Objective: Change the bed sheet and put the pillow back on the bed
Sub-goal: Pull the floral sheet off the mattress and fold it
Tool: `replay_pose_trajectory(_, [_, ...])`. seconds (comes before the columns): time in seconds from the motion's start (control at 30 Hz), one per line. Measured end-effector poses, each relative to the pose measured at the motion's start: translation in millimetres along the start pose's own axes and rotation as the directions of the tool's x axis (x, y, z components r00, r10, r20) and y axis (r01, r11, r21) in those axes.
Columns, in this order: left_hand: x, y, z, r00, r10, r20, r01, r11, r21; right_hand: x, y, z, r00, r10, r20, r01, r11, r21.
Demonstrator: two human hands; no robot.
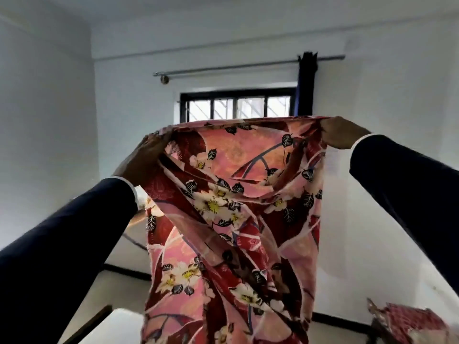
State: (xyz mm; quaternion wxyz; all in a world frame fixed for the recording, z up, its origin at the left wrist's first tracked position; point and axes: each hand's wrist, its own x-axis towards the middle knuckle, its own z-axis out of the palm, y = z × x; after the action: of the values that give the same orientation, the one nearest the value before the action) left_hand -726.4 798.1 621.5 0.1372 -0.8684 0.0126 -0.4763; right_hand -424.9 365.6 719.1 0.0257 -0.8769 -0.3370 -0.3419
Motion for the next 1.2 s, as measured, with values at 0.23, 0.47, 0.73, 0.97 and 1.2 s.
replay_pose_trajectory(0.23, [42, 39, 24, 0.987, 0.05, 0.151, -0.086, 0.967, 0.241, -31, 17, -58, 0.985, 0.105, 0.134, -0.11, 0.993, 0.031])
replay_pose_trajectory(0.47, [79, 60, 18, 0.996, 0.07, 0.052, -0.072, 0.997, 0.036, -53, 49, -71, 0.99, 0.128, 0.055, -0.136, 0.977, 0.167])
replay_pose_trajectory(0.73, [69, 19, 19, 0.997, 0.078, -0.007, -0.077, 0.993, 0.085, -85, 55, -85, 0.987, -0.157, 0.028, 0.147, 0.967, 0.208])
replay_pose_trajectory(0.97, [69, 12, 20, 0.999, 0.008, 0.052, -0.007, 1.0, -0.02, -112, 25, -91, 0.919, -0.309, 0.245, 0.101, 0.785, 0.611])
replay_pose_trajectory(1.2, [48, -19, 32, 0.99, -0.128, 0.055, 0.133, 0.986, -0.097, -121, 55, -90, 0.962, -0.259, 0.082, 0.112, 0.652, 0.75])
